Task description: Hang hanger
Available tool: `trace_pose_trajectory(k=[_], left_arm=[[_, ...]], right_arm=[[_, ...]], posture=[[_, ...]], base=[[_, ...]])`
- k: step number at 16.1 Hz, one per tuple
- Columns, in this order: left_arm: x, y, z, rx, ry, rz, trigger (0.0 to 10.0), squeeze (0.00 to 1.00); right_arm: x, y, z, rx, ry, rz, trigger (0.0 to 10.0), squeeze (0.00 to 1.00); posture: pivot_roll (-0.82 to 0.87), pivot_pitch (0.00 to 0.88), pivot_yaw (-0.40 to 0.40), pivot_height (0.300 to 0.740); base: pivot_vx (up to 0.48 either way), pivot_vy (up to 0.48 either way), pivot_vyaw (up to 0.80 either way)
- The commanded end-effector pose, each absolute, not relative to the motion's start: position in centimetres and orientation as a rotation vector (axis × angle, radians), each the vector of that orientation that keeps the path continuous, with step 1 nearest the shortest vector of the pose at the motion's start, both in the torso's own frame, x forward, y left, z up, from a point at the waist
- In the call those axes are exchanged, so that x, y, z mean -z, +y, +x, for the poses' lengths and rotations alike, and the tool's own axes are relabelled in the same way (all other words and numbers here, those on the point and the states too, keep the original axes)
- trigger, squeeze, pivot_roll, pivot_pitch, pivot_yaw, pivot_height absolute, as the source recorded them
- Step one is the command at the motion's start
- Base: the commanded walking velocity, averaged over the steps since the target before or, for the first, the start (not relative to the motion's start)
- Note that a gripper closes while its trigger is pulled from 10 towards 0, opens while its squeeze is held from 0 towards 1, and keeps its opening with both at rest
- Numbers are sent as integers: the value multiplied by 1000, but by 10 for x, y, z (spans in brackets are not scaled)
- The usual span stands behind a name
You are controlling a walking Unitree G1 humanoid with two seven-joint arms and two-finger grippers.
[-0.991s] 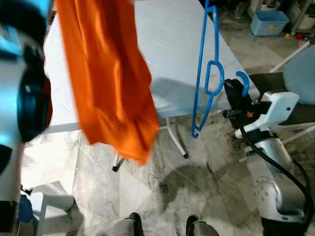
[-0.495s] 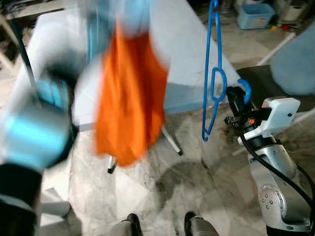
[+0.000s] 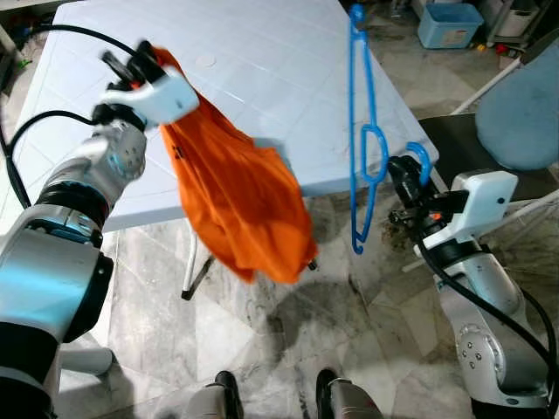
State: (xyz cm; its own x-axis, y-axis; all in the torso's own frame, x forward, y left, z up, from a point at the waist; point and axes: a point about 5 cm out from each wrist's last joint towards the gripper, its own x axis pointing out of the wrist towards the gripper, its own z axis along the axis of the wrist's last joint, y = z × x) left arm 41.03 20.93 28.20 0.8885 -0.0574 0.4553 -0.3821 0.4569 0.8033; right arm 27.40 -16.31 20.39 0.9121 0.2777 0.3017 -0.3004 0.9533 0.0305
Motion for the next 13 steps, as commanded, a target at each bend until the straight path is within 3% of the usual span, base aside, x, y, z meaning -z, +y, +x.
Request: trace_pose_trajectory(k=[1,4,7,10,13], left_arm=[[-289,216,408,-235,-480,1000,10000,0],[-284,223,395,-224,-612,840,10000,0],[-255,225,387,-204,-601,751,10000,0],[-230,221,379,-190,-588,681,10000,0],[-219,219,376,-208,-560,637,10000,0]], right_arm=[[-202,-165,274,-272,-300,60,10000,0],[-187,-224,285,123,-272,-45,10000,0],[-174,-257,285,302,-223,-122,10000,0],[-154,-272,288,415,-135,-185,10000,0],[-112,-277,287,501,79,-173,10000,0]], posture=[[-166,226,26,740],[-128,208,38,740],[-111,195,31,740],[-98,188,18,740],[-86,181,12,740]], base=[[0,0,0],[0,0,0],[0,0,0],[0,0,0],[0,0,0]])
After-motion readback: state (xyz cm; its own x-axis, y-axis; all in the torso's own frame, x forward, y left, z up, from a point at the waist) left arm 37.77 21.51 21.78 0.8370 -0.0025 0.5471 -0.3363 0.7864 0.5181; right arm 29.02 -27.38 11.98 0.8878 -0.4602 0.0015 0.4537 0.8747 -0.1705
